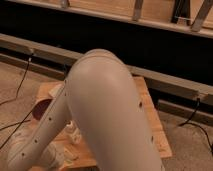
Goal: Drag the pepper across the table
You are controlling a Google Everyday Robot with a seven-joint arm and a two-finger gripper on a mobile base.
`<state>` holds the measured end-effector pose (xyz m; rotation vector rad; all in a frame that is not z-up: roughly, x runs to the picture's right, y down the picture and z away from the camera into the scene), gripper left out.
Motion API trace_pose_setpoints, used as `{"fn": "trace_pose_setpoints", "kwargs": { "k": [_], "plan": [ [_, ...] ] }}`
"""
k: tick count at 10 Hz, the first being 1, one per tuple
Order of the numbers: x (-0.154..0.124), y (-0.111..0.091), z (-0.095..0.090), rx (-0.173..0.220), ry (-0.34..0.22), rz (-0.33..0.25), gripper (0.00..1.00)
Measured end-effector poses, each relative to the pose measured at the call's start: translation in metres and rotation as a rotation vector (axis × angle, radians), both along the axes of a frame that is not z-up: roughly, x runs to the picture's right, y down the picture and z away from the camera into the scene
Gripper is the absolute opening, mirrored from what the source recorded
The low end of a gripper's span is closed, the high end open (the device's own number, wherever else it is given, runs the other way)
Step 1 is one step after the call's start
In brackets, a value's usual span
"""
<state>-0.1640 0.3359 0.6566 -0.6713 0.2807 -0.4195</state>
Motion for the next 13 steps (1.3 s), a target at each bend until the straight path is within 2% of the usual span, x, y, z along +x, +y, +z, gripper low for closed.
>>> {"fn": "trace_pose_setpoints", "kwargs": {
  "k": [3,4,11,13],
  "plan": [
    [0.004,-0.001,0.007,0.007,0.01,-0.01,0.73],
    [0.004,-0.001,0.009,0.01,0.011,-0.012,0.78],
    [0.001,0.001,0.015,0.022,0.015,0.0,0.8],
    [-0.003,-0.008,0.025,0.056,0.059,0.074,0.8]
  ]
}}
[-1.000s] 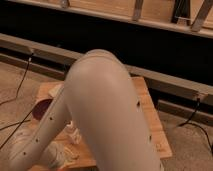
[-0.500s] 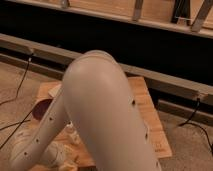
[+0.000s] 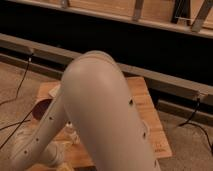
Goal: Drag the pepper across the table
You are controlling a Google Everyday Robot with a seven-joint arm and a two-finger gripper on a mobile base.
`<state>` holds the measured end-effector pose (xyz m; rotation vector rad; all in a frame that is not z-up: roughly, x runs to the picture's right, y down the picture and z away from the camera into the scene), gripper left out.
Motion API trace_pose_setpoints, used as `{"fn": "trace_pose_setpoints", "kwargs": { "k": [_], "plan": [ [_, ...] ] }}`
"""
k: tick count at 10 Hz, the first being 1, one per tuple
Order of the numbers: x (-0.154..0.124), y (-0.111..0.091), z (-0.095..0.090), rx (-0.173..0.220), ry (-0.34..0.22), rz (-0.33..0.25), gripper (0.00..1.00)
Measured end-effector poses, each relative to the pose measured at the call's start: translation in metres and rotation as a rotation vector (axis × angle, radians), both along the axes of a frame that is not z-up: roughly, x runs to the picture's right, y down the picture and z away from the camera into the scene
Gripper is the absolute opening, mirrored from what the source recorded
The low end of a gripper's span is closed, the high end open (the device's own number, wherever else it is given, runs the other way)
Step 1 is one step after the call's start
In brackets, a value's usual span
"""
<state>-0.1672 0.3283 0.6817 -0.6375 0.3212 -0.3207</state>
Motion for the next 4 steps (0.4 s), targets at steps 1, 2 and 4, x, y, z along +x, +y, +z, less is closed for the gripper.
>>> {"fn": "trace_pose_setpoints", "kwargs": {
  "k": [1,2,4],
  "plan": [
    [-0.0004,-0.0023,0.0025,0.008,0.013,0.02,0.8],
    [-0.0008,-0.0025,0.0028,0.009,0.014,0.023,0.8],
    [-0.0009,-0.0025,0.0026,0.009,0.014,0.023,0.8]
  ]
}}
